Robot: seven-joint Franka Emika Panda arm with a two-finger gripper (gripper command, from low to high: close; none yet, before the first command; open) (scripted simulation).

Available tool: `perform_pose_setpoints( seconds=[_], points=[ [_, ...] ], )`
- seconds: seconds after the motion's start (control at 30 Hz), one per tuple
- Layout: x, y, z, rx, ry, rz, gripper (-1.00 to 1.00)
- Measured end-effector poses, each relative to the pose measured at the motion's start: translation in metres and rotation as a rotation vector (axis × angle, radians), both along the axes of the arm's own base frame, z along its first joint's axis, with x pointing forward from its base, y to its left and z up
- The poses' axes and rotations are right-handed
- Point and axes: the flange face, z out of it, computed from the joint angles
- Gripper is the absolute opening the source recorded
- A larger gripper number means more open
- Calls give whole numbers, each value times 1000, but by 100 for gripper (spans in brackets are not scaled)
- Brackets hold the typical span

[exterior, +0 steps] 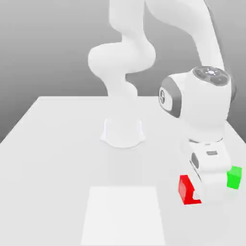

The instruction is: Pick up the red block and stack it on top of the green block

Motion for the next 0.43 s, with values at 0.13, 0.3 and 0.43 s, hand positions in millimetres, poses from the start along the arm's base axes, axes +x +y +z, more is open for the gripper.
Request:
perform_pose_setpoints(
  seconds=[0.13,0.3,0.43],
  points=[
    [-103,95,12,-3,-18,310,-100],
    [-103,94,-36,-4,-23,308,-100],
    [-103,94,-44,-4,-23,308,100]
  ],
)
